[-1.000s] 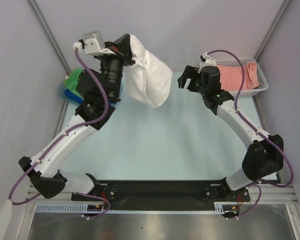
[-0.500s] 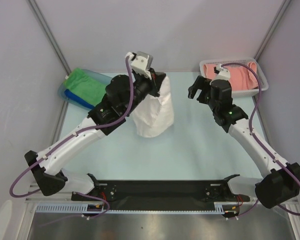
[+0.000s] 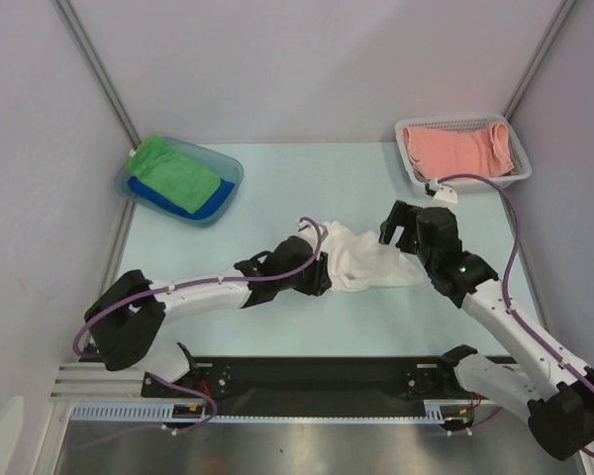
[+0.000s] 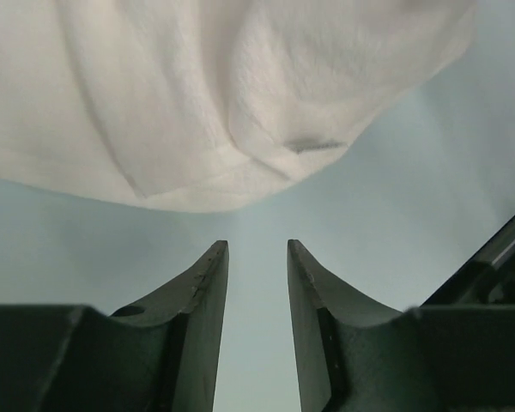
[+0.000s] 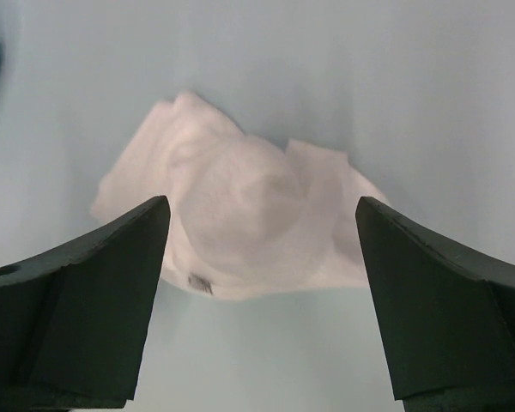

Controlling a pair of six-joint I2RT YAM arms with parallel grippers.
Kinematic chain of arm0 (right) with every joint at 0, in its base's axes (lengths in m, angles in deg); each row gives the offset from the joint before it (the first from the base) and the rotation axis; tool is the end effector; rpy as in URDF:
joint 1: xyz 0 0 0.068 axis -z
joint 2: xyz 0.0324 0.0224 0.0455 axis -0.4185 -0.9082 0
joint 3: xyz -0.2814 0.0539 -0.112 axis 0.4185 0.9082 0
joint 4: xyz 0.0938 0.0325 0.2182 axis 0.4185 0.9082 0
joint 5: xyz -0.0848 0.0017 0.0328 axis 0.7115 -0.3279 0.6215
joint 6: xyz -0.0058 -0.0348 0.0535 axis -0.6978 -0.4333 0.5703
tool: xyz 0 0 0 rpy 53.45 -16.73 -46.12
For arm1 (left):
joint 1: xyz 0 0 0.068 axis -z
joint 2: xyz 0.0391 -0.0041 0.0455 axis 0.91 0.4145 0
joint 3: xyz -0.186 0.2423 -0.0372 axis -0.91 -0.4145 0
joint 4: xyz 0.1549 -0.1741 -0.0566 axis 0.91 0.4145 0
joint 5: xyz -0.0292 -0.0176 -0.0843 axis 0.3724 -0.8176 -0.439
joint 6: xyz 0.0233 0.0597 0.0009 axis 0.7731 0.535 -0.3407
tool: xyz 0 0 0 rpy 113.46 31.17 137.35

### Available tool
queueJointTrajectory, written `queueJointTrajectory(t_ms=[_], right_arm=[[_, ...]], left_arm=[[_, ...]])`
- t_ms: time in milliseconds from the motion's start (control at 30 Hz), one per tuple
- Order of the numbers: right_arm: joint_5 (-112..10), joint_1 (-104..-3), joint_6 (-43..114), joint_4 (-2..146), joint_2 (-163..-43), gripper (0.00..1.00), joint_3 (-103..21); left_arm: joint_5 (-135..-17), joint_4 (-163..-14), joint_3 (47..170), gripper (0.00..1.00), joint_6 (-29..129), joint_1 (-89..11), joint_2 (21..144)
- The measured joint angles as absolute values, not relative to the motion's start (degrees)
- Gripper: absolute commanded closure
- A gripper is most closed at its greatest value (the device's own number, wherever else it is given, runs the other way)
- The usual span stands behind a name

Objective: Fold and stack the towels
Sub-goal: Move the towel to the center of the board, then flatten out the crumpled towel

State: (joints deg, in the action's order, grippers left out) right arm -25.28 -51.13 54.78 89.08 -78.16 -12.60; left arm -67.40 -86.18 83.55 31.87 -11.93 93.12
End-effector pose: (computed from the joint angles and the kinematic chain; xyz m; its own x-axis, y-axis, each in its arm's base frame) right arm 0.1774 0.0708 0.3343 -0.4320 0.2531 -0.8656 0.0177 0.9620 0.2725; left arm 0.1811 -0.2450 0.2413 -0.7220 0.1526 -0.6748 0.5141 0.7711 -0.3757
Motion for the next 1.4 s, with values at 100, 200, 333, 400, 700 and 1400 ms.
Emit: queueJointTrajectory(t_ms=[100,200,333,400,700,1400], right_arm=[[-24.4,-53.4,56.6,91.0,-75.5,0.08,-7.6],[-24.0,-55.5,58.8,92.2,-72.1,0.16,-2.6],[-24.1,-59.0,62.3,93.8,-67.9,0.17,1.6],[-24.2,-61.2,63.9,93.0,-67.4,0.18,2.7],[-24.7,-68.9,70.5,84.1,-77.0,0.34,7.7],[-24.6,-69.2,75.4,70.3,-90.2,0.41,8.6]], left_arm=[[-61.6,-86.7,83.5,0.62,28.8,-12.0,88.7],[-57.0,-86.0,85.8,0.62,27.0,-12.8,87.0],[-55.2,-84.9,89.7,0.59,25.6,-15.9,89.6],[-55.3,-84.7,90.2,0.57,25.2,-17.0,91.5],[-63.1,-86.4,88.0,0.53,23.0,-20.9,99.2],[-72.1,-96.0,84.1,0.58,18.4,-21.9,104.8]])
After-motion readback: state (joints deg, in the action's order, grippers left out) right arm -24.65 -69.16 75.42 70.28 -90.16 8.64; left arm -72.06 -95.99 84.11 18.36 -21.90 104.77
